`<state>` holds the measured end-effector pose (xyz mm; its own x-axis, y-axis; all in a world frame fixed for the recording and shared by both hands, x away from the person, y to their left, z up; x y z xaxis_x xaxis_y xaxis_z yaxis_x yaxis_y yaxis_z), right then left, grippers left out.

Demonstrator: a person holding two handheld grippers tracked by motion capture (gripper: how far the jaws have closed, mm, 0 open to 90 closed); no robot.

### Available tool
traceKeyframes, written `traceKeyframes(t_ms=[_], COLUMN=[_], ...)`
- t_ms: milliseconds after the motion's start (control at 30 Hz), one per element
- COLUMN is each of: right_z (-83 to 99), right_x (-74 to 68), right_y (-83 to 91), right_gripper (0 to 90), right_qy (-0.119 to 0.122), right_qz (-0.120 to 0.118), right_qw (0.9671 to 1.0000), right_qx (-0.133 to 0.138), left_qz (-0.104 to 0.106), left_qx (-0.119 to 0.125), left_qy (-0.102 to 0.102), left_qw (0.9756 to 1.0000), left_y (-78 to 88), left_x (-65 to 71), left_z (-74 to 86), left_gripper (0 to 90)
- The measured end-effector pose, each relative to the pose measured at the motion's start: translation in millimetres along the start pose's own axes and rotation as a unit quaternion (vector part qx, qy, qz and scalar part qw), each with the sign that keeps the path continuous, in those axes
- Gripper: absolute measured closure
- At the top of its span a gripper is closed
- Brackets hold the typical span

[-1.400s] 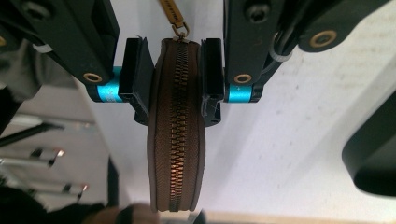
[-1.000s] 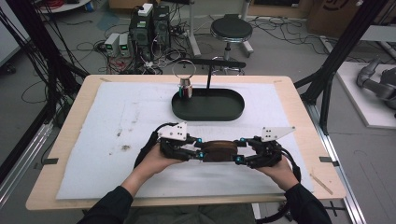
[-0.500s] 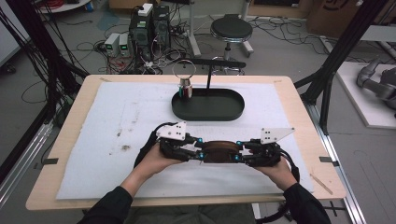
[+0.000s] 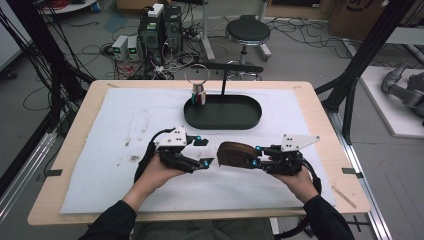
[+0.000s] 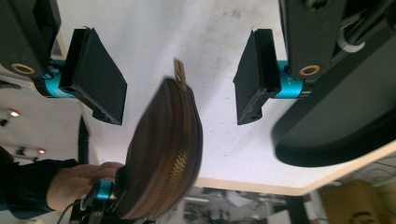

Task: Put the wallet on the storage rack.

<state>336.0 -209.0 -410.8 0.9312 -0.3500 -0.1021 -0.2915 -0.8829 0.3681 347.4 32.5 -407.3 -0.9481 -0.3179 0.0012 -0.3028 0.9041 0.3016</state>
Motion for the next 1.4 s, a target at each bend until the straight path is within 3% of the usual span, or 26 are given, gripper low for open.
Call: traceKeyframes(t_ms=[133, 300, 633, 800, 1067, 1400], right_z=[-7.6, -15.6, -39.7, -50.2, -62.5, -57.5], right_x=[9.1, 22.2, 49.0, 63.4, 84.0, 107.3], right_y=[0.9, 0.8, -14.0, -28.6, -54.0, -83.5], right_gripper=[68.2, 68.2, 68.2, 68.2, 68.2, 68.1], right_qy=[0.001, -0.001, -0.002, -0.002, -0.008, -0.026], right_qz=[0.033, 0.074, 0.122, 0.144, 0.170, 0.198], right_qw=[0.9994, 0.9972, 0.9922, 0.9893, 0.9853, 0.9798], right_qx=[0.008, 0.015, 0.028, 0.024, 0.017, 0.006], left_qz=[-0.043, -0.092, -0.151, -0.149, -0.159, -0.152], left_qx=[0.009, 0.014, 0.036, 0.061, 0.064, 0.068], left_qy=[0.006, 0.015, 0.042, 0.071, 0.045, 0.042], left_qw=[0.9990, 0.9955, 0.9870, 0.9843, 0.9841, 0.9852], left_y=[21.6, 49.0, 89.9, 94.8, 97.8, 97.4], left_x=[-4.0, -5.0, -2.4, -0.9, 3.0, 5.2], left_z=[5.6, 17.8, 44.3, 46.4, 42.3, 39.8], left_gripper=[30.6, 26.9, 24.8, 24.2, 24.2, 24.2])
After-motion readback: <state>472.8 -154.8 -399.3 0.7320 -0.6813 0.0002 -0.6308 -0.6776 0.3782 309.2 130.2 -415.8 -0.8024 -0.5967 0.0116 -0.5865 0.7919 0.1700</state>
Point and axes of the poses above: each handheld gripper's, and its own axes: y roughly backward along the jaws, z roughly out of its underside, x roughly to its right, the point moved 7 cm from there along -y, roughly forward along the jaws, and after that the axes turned 1 degree about -z, right-handed, at the moved point
